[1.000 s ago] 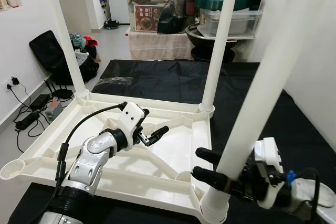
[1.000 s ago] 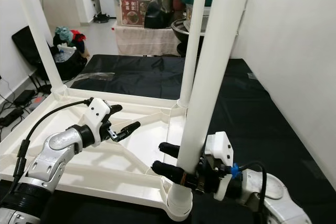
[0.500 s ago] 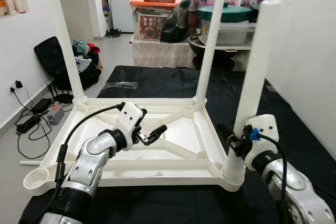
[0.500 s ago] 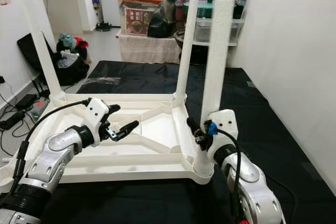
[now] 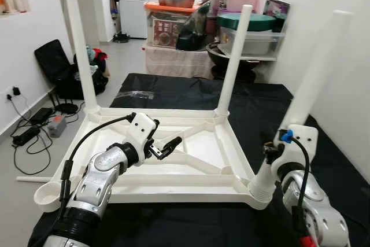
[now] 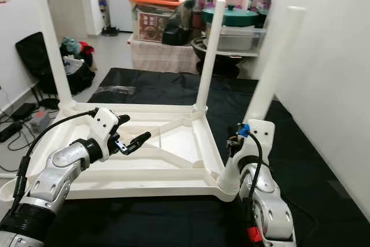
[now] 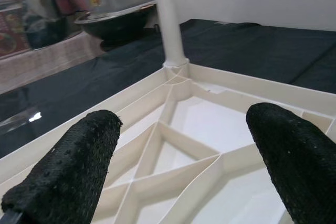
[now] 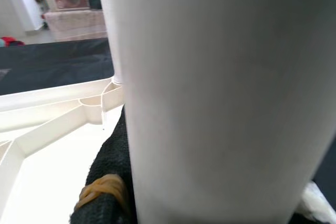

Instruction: Building children table

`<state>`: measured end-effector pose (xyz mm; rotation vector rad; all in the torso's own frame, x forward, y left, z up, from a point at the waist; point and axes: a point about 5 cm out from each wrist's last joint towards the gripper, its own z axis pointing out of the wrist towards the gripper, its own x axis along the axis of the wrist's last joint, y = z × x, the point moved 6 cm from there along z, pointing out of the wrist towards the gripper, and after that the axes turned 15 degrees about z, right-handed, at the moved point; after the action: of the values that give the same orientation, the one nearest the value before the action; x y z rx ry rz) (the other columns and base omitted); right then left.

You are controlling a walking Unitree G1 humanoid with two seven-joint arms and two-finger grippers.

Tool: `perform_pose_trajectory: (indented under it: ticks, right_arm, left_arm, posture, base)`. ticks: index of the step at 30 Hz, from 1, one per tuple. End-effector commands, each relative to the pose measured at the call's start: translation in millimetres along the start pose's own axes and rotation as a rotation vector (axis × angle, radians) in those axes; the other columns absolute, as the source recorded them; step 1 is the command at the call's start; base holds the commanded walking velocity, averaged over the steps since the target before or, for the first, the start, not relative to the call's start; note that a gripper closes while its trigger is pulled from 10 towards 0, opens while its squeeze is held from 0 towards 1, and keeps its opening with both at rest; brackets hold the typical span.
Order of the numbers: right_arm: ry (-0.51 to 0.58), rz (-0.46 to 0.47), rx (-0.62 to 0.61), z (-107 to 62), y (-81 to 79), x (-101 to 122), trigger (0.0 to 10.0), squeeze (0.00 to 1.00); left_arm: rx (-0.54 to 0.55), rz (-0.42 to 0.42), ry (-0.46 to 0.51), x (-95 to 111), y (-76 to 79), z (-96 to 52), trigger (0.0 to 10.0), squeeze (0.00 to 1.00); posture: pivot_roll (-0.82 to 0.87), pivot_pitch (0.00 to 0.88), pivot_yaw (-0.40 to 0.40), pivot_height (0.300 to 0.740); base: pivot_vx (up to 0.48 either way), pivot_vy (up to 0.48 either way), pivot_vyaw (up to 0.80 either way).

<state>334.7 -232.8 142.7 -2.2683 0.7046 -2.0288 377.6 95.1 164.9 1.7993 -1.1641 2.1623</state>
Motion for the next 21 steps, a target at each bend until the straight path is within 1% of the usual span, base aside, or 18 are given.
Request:
perform_pose_trajectory:
  ticks: [1,5,7,8,9,10,12,15,20,21]
  right_arm:
    - [-0.183,-0.068,-0.277,-8.8,60.8,-49.1,10.0,0.0]
    - [-0.16,-0.073,-0.317,-10.3,64.6,-45.7,10.0,0.0]
    - [-0.126,-0.075,-0.395,-13.6,73.9,-39.3,10.0,0.0]
    - [-0.126,-0.075,-0.395,-13.6,73.9,-39.3,10.0,0.0]
    - [-0.11,-0.082,-0.438,-15.6,79.2,-36.2,10.0,0.0]
    - [-0.11,-0.082,-0.438,-15.6,79.2,-36.2,10.0,0.0]
    - [-0.072,-0.094,-0.502,-19.0,85.9,-29.7,10.0,0.0]
    - [-0.041,-0.078,-0.539,-21.9,88.3,-25.5,10.0,0.0]
    - [-0.021,-0.049,-0.567,-24.2,89.2,-24.1,10.0,0.0]
    - [-0.006,-0.024,-0.57,-24.5,87.8,-22.7,10.0,0.0]
  left_arm:
    - [0.01,-0.007,-0.006,-3.3,1.0,0.6,10.0,0.0]
    - [0.015,-0.004,-0.005,-3.0,0.1,1.1,10.0,0.0]
    - [0.023,-0.003,-0.006,-3.0,-0.9,1.2,10.0,0.0]
    - [0.023,-0.003,-0.006,-3.0,-0.9,1.2,10.0,0.0]
    - [0.026,-0.002,-0.007,-3.2,-1.2,1.2,10.0,0.0]
    - [0.026,-0.002,-0.007,-3.2,-1.2,1.2,10.0,0.0]
    - [0.032,-0.002,-0.01,-3.9,-2.2,0.8,10.0,0.0]
    - [0.038,-0.001,-0.012,-4.6,-3.0,0.2,10.0,0.0]
    - [0.041,0.001,-0.013,-4.9,-3.5,0.1,10.0,0.0]
    - [0.042,0.003,-0.014,-5.0,-3.7,0.2,10.0,0.0]
  posture:
    - [0.02,0.0,-0.04,0.74]
    - [0.02,0.0,-0.039,0.74]
    - [0.02,0.0,-0.04,0.74]
    - [0.02,0.0,-0.04,0.74]
    - [0.02,0.0,-0.04,0.74]
    - [0.02,0.0,-0.04,0.74]
    - [0.02,0.0,-0.042,0.74]
    - [0.02,0.0,-0.041,0.74]
    - [0.02,0.0,-0.041,0.74]
    - [0.02,0.0,-0.039,0.74]
  base:
    - [0.0,0.0,0.0]
    - [0.0,0.0,0.0]
    - [0.0,0.0,0.0]
    - [0.0,0.0,0.0]
    - [0.0,0.0,0.0]
    - [0.0,0.0,0.0]
    - [0.0,0.0,0.0]
    - [0.0,0.0,0.0]
    - [0.0,0.0,0.0]
    - [0.0,0.0,0.0]
